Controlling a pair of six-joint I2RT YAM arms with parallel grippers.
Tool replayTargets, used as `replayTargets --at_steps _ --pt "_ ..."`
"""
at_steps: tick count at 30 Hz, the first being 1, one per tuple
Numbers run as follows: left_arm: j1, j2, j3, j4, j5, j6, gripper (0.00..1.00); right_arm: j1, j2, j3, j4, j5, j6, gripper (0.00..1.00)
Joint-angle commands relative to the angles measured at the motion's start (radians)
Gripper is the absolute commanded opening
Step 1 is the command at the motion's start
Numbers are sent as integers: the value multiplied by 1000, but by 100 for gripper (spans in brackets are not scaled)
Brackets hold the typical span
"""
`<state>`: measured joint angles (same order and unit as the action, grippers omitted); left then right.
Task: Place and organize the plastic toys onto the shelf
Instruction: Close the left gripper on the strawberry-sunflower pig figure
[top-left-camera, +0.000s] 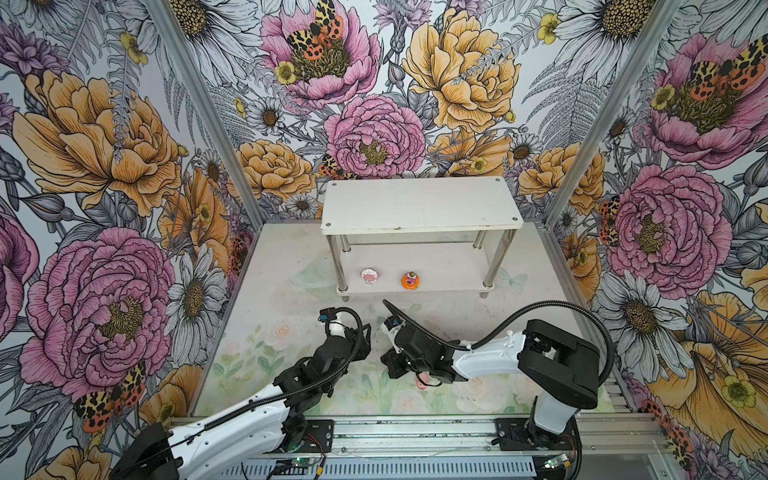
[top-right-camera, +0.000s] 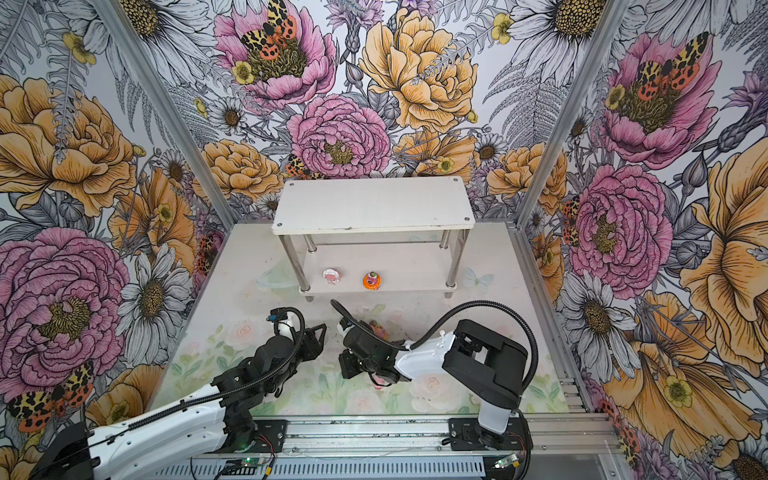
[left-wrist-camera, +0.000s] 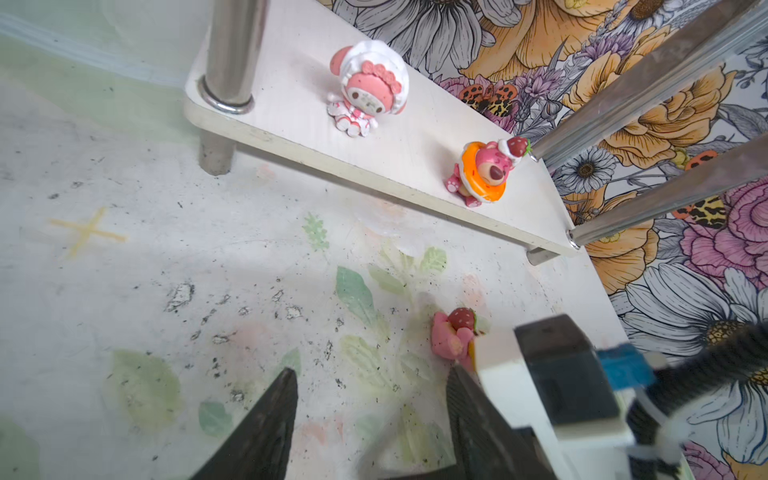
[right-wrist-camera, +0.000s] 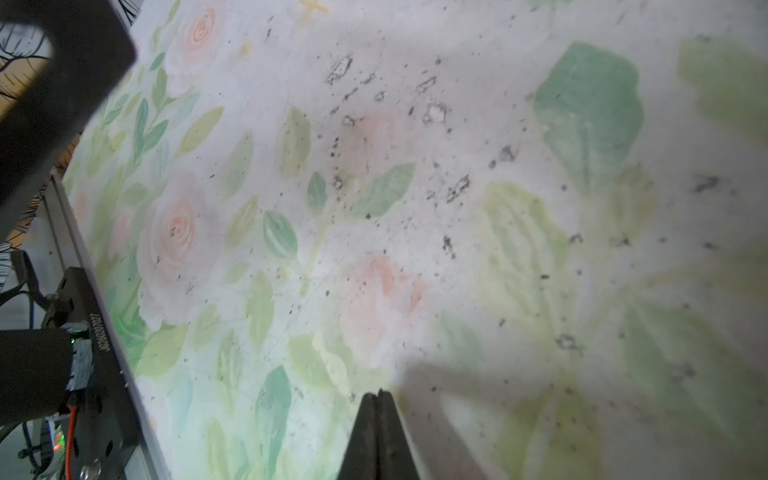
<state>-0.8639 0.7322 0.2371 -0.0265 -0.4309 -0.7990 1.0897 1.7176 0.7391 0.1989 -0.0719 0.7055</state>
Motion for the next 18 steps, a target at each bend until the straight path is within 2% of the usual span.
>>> replayTargets --at_steps 1,5,7,10,12,15,16,18 --pt "9 -6 -8 -45 -17 21 68 -11 -142 -90 9 112 30 0" --pt "10 91 8 45 28 47 84 -27 -322 -154 -133 256 30 0" --pt "9 171 29 106 52 61 89 -54 -389 -172 -201 293 49 0" --pt "6 320 84 194 85 71 91 -110 -463 -225 -217 282 73 3" --pt "0 421 134 244 106 85 91 -136 -485 -261 -194 259 87 1" --pt "-18 566 222 300 133 113 87 -148 -495 -300 -114 198 99 0" --pt "-21 611 250 311 146 120 82 -145 -495 -312 -79 170 103 0" --pt "-27 676 298 325 168 124 66 -143 -489 -331 -15 127 109 0"
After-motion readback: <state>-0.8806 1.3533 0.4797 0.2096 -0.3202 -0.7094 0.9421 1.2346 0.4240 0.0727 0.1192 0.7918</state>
